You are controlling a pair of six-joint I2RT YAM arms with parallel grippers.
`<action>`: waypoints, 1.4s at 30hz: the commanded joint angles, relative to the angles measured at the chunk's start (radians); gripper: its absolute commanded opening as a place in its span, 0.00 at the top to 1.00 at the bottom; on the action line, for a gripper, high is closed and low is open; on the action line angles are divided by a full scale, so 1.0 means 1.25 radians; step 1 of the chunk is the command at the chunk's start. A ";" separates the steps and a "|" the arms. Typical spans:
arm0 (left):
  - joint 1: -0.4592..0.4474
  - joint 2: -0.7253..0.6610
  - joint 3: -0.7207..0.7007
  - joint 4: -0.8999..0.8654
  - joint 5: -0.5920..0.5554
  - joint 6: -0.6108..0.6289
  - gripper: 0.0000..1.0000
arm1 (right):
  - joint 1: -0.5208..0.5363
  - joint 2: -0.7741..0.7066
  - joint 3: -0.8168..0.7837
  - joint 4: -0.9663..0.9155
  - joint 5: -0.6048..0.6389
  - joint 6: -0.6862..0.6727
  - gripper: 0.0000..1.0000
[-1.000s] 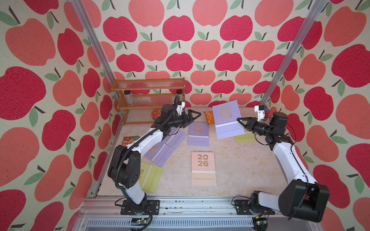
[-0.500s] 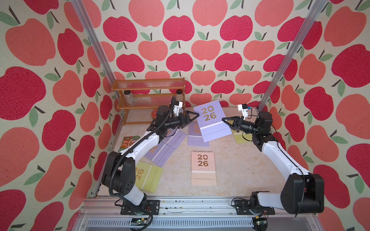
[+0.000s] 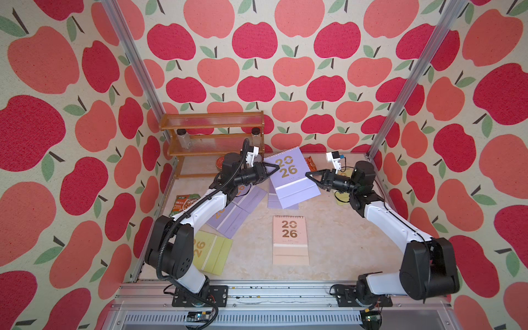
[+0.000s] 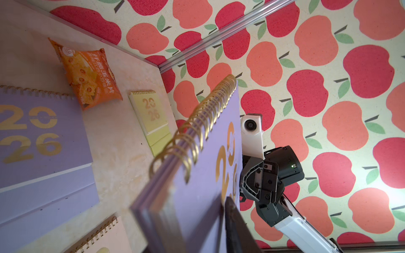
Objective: Stack the calendars
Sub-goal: Place the calendar at the calendar.
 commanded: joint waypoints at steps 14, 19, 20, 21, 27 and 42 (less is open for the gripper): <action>0.061 -0.044 0.103 -0.357 0.235 0.330 1.00 | -0.098 0.001 0.157 -0.524 -0.116 -0.633 0.29; 0.059 -0.056 0.095 -0.354 0.276 0.353 1.00 | -0.062 0.011 0.112 -0.465 -0.152 -0.639 0.28; 0.058 -0.055 0.096 -0.354 0.278 0.354 1.00 | -0.049 0.011 0.099 -0.434 -0.152 -0.621 0.28; 0.056 -0.053 0.096 -0.353 0.277 0.352 1.00 | -0.037 0.011 0.086 -0.400 -0.150 -0.595 0.27; 0.044 -0.037 0.082 -0.284 0.289 0.306 1.00 | 0.028 0.027 0.040 -0.277 -0.137 -0.523 0.27; 0.008 -0.004 0.064 -0.231 0.272 0.273 1.00 | 0.067 0.032 -0.018 0.039 -0.135 -0.305 0.60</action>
